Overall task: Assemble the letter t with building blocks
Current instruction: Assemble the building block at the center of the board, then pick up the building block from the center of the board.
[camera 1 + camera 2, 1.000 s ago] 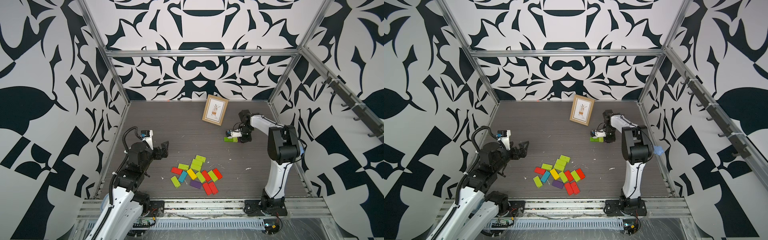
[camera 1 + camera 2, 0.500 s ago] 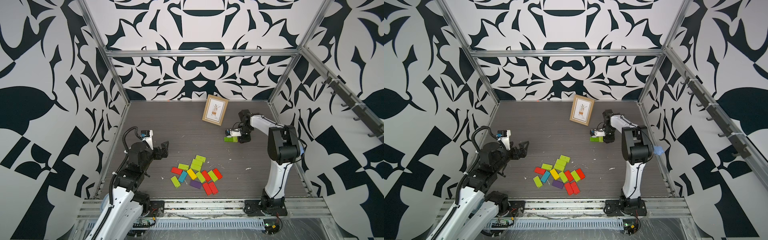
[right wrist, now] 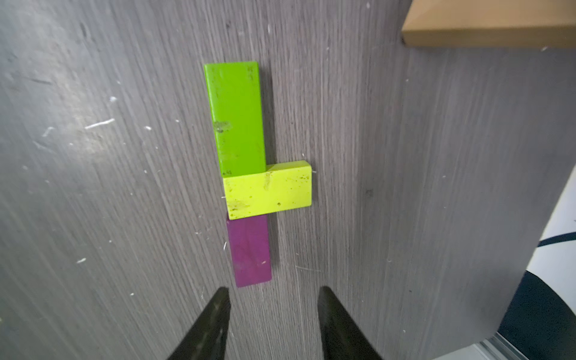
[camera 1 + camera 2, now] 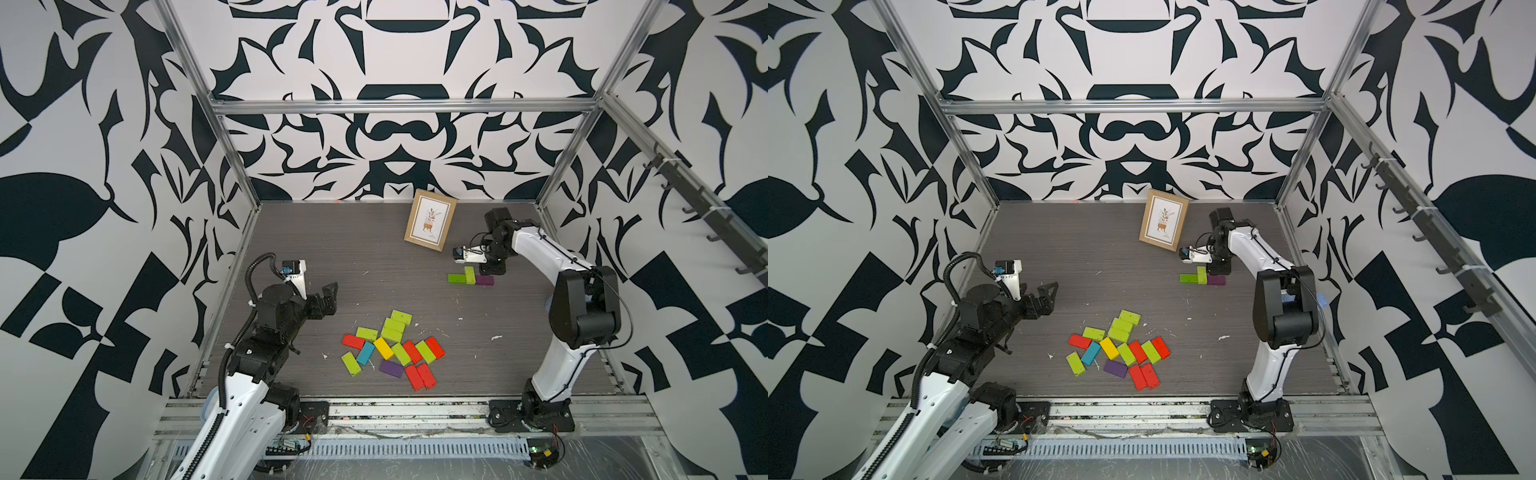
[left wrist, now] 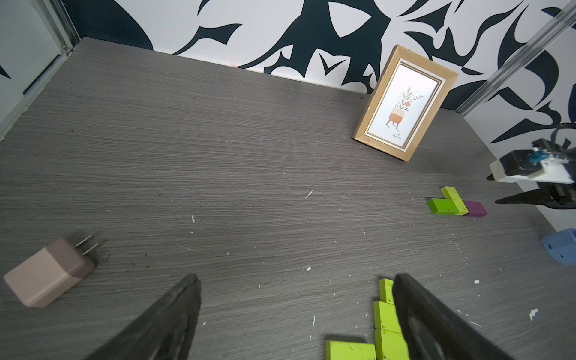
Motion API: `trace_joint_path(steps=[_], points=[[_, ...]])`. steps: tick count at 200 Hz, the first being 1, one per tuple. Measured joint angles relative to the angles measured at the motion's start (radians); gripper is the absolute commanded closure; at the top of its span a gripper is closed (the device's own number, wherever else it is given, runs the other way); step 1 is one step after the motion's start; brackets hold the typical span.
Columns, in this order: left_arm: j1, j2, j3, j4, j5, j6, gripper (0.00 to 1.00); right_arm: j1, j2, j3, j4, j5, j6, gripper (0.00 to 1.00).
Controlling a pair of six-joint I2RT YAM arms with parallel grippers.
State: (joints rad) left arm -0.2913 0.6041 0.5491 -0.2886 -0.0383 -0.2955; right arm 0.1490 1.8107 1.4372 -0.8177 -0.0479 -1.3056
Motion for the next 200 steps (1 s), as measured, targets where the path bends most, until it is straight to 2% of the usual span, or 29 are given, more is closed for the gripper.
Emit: trace_joint_path(steps=[44,72,106,163,200], points=[[0.0,0.003,0.0,0.0,-0.012,0.0,0.0,0.076,-0.136,-0.036,-0.014,-0.046,0.075,0.49],[0.0,0.003,0.0,-0.001,-0.026,0.0,0.0,0.139,-0.238,-0.069,-0.006,-0.047,0.2,0.47],[0.0,0.013,0.0,-0.001,-0.039,0.0,0.0,0.228,-0.336,-0.108,0.016,-0.043,0.414,0.45],[0.0,0.027,0.0,-0.015,-0.063,-0.002,0.0,0.439,-0.605,-0.415,0.179,-0.04,0.832,0.46],[0.0,0.033,0.0,-0.029,-0.078,-0.004,0.0,0.541,-0.709,-0.488,0.213,0.009,1.096,0.48]])
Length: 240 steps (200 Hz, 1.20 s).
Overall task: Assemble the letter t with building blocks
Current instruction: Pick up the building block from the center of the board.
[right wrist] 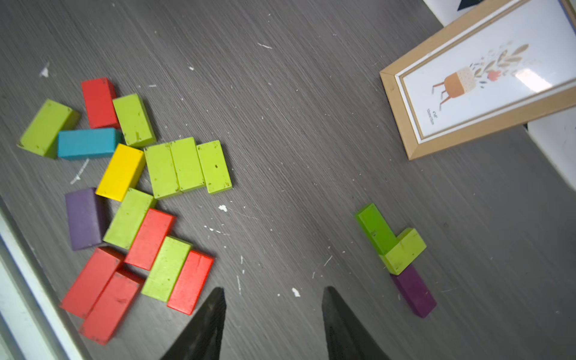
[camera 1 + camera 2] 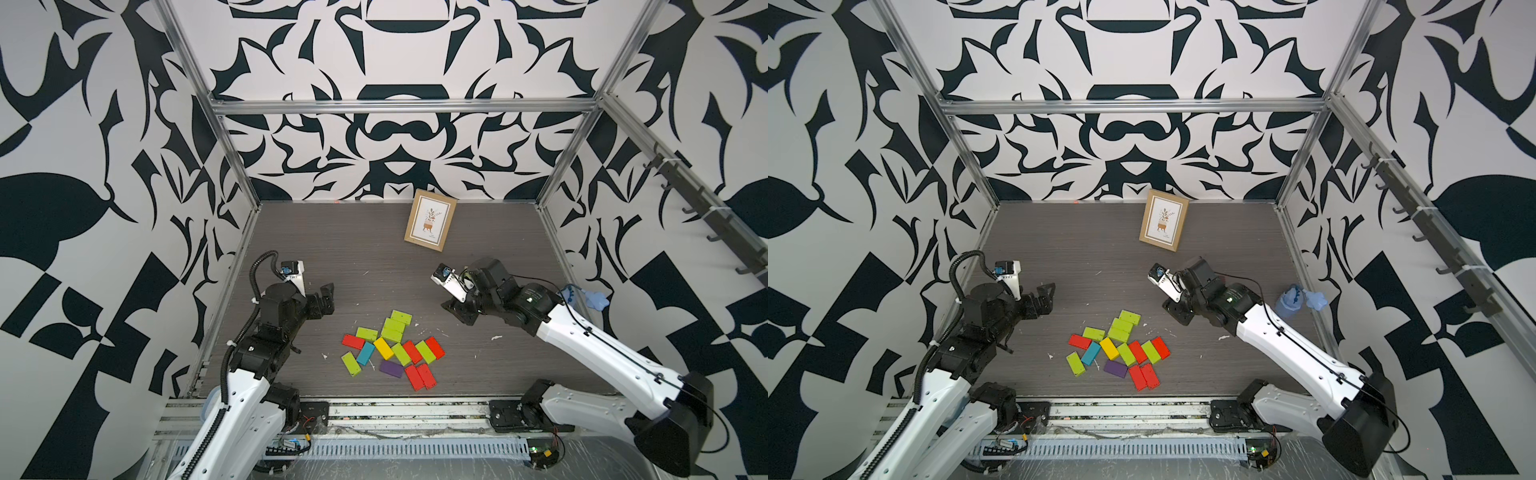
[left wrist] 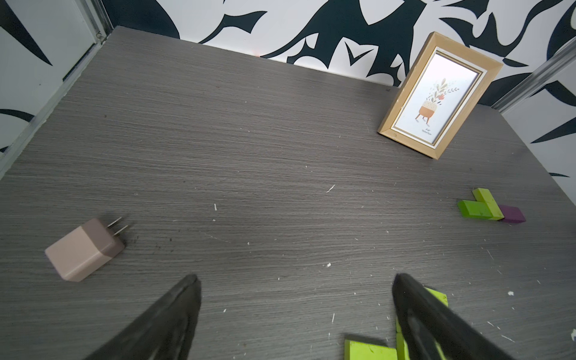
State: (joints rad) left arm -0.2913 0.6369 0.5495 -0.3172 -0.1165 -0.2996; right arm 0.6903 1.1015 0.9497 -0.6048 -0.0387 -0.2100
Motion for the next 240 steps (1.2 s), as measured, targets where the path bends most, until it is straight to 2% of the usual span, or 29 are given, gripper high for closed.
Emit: trace_joint_path(steps=[52,107,240], points=[[0.0,0.023,0.004,-0.018,-0.011,-0.008,0.0,0.089,0.056,-0.014,-0.027,0.087,0.221,0.51],[0.0,0.019,0.019,-0.021,-0.018,-0.014,0.0,0.123,0.211,-0.074,-0.029,0.09,0.386,0.51],[0.0,0.027,0.022,-0.035,-0.018,-0.015,0.0,0.164,0.387,-0.146,0.068,-0.001,0.482,0.55]])
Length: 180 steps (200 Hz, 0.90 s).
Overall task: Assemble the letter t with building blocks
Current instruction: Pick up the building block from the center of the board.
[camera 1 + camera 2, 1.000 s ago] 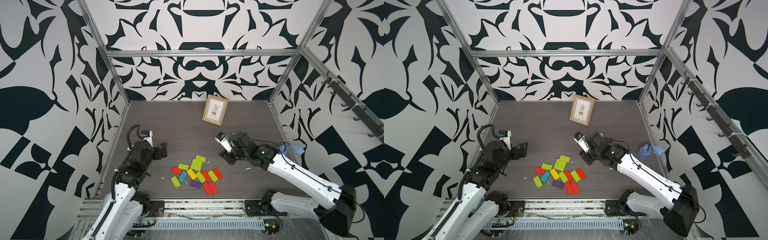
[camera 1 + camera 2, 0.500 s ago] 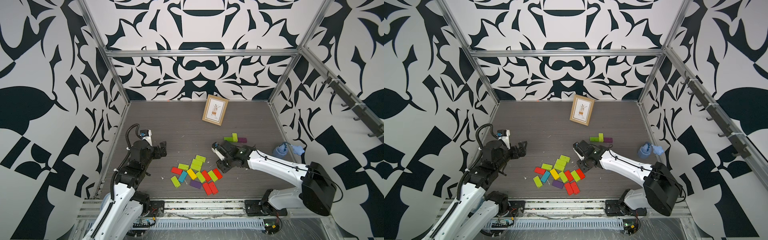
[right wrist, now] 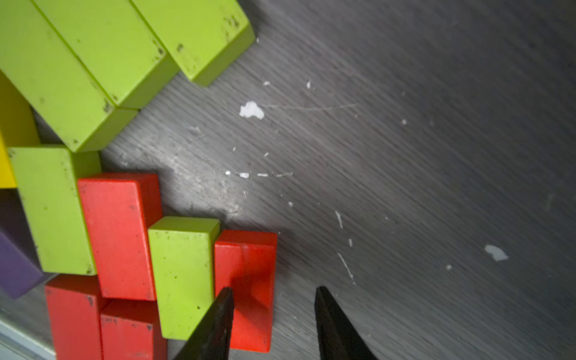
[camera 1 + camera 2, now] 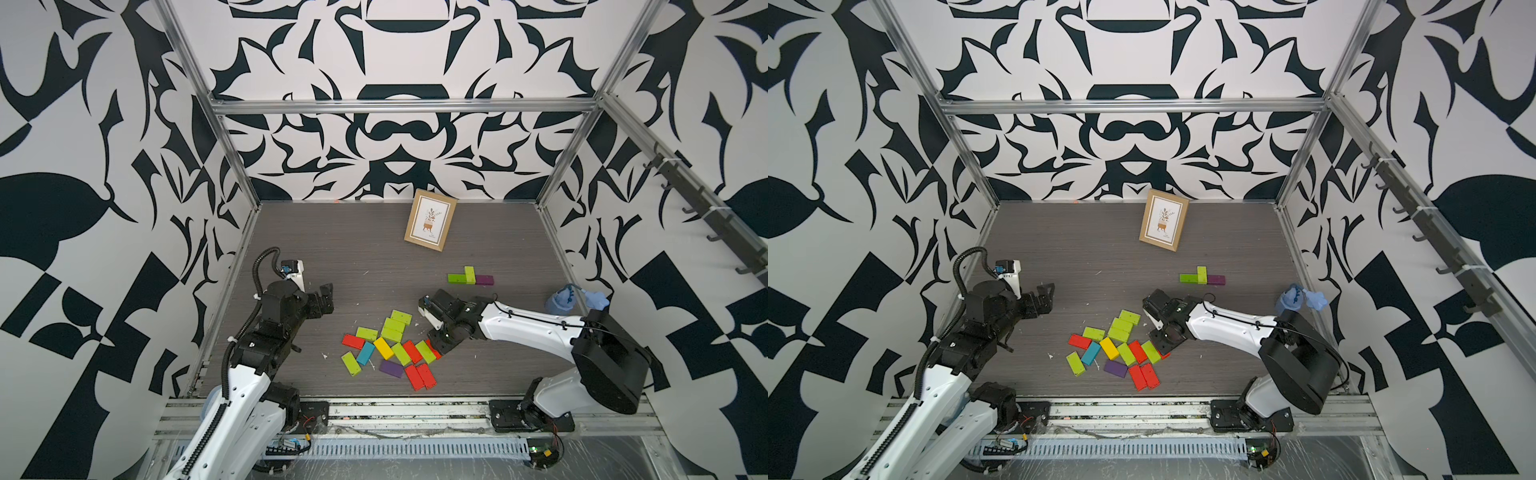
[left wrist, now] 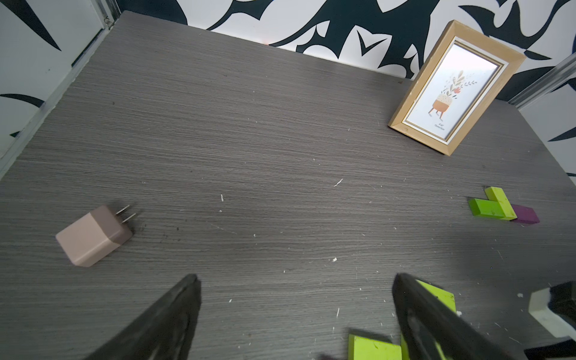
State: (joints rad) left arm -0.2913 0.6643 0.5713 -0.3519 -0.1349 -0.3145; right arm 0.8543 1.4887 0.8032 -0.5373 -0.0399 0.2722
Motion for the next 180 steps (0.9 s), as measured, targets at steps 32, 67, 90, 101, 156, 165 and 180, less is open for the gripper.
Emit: trace_joint_path(steps=[32,67,90,101,156,165,180], points=[[0.0,0.001,0.0,-0.006,0.0,0.0,0.0,0.005,0.005,0.0,0.008,-0.019,0.012,0.56],[0.0,0.005,0.0,-0.006,0.0,0.0,0.0,0.011,0.008,0.0,0.009,-0.028,0.018,0.56],[0.0,0.005,0.0,-0.006,0.0,0.0,0.0,0.015,0.018,0.002,0.01,-0.029,0.023,0.56],[0.0,0.005,0.0,-0.007,0.0,0.0,0.0,0.018,0.026,0.002,0.005,-0.019,0.024,0.56],[0.0,0.005,0.0,-0.008,0.0,0.0,0.0,0.02,0.055,0.008,-0.03,0.03,0.044,0.6],[0.0,0.005,0.0,-0.008,0.0,0.0,0.0,0.02,0.059,0.011,-0.033,0.037,0.048,0.63],[0.0,0.005,0.0,-0.008,0.0,0.0,0.0,0.02,0.065,0.016,-0.039,0.049,0.057,0.68]])
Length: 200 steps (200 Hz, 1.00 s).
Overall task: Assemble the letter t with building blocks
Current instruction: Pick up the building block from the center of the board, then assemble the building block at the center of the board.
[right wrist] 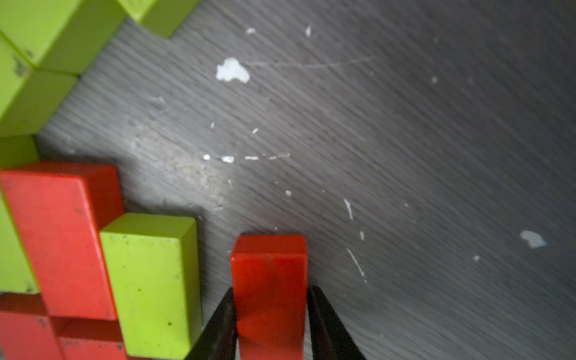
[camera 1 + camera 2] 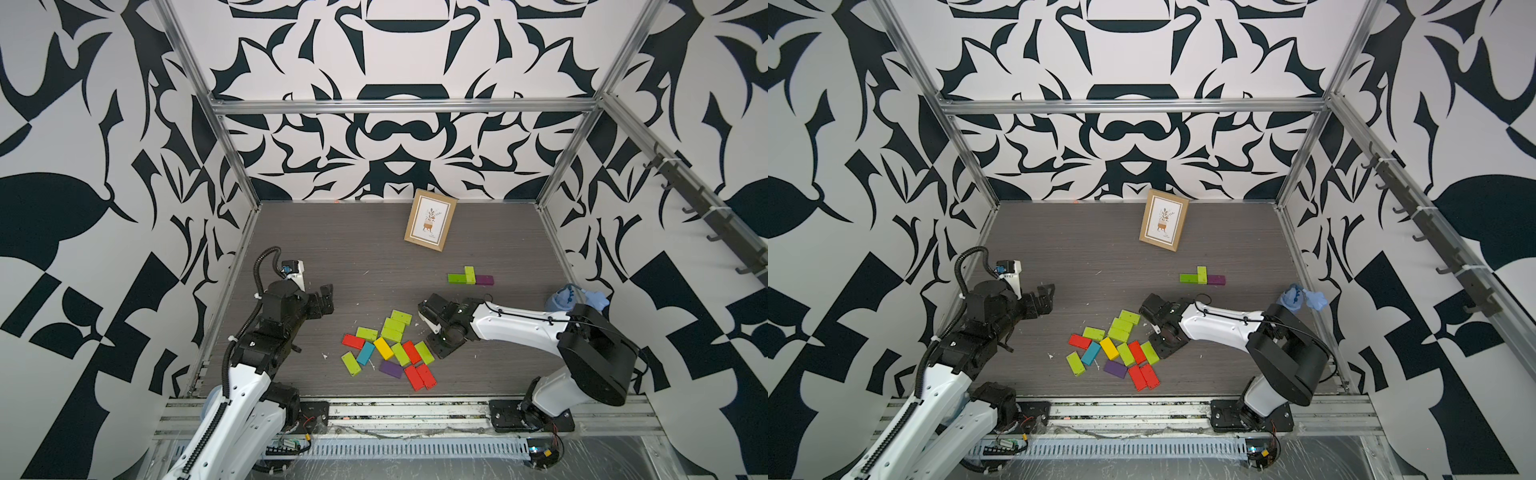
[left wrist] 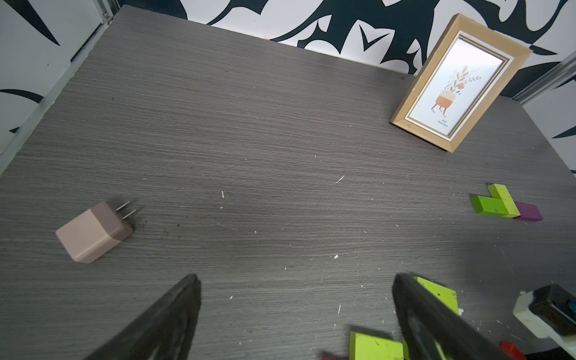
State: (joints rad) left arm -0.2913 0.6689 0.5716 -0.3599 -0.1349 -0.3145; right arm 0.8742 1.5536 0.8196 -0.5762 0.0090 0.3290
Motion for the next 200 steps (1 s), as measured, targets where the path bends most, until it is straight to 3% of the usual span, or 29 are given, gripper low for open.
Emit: trace_joint_path(steps=[37,56,135,200], points=[[0.0,0.0,0.0,0.0,0.0,0.0,0.0,0.001,0.008,0.01,-0.005,0.026,0.019,0.81],[0.0,0.0,0.0,0.0,0.0,0.0,0.0,0.001,0.007,0.012,-0.011,0.054,0.027,1.0],[0.0,0.0,0.0,0.0,0.0,0.0,0.0,-0.1,-0.15,0.061,-0.045,0.208,0.024,1.0],[0.0,0.0,0.0,-0.001,0.0,0.0,0.0,-0.377,-0.267,0.098,-0.06,0.223,0.006,1.0]])
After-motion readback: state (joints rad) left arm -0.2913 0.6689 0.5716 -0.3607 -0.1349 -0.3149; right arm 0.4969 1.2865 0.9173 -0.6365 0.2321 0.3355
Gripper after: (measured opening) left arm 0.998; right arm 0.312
